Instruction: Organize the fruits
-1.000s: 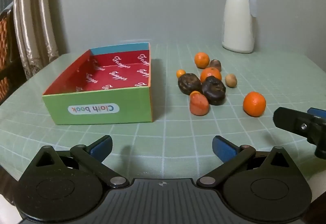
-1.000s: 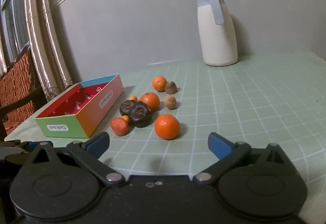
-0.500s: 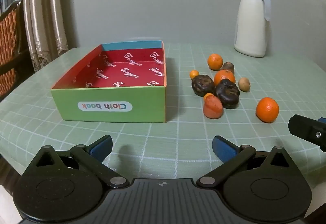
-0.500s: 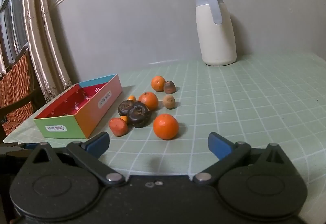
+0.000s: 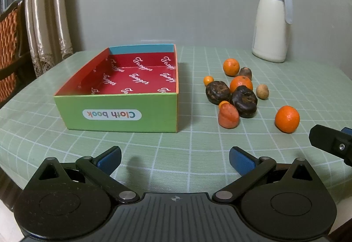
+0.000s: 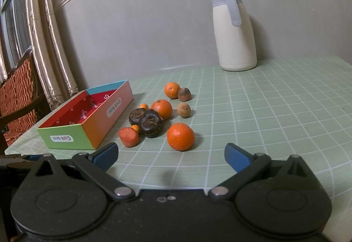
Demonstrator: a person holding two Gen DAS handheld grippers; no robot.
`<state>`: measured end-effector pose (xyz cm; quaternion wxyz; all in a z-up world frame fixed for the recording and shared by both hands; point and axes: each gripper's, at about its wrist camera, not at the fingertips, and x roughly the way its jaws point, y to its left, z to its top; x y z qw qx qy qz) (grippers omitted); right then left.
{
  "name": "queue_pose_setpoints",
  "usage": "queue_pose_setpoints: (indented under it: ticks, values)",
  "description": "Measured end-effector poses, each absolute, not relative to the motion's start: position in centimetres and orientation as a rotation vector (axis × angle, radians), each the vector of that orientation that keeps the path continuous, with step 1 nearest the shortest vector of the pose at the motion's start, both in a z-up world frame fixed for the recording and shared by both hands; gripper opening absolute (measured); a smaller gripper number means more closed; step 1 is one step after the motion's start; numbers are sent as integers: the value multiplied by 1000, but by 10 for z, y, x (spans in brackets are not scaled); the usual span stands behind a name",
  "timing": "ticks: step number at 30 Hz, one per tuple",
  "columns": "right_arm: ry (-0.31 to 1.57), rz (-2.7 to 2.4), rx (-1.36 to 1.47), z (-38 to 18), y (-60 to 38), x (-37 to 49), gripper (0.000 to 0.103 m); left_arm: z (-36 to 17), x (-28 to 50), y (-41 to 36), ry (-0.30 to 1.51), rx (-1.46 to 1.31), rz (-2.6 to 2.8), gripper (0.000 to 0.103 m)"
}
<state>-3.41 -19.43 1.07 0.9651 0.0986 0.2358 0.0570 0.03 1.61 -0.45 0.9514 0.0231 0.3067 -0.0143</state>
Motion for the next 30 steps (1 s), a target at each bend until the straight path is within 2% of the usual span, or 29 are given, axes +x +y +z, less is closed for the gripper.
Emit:
queue_pose_setpoints:
  ticks: [30]
  values:
    - [474,130,197,11,-192,-34,103,-4,0,16,625,19,-33,103]
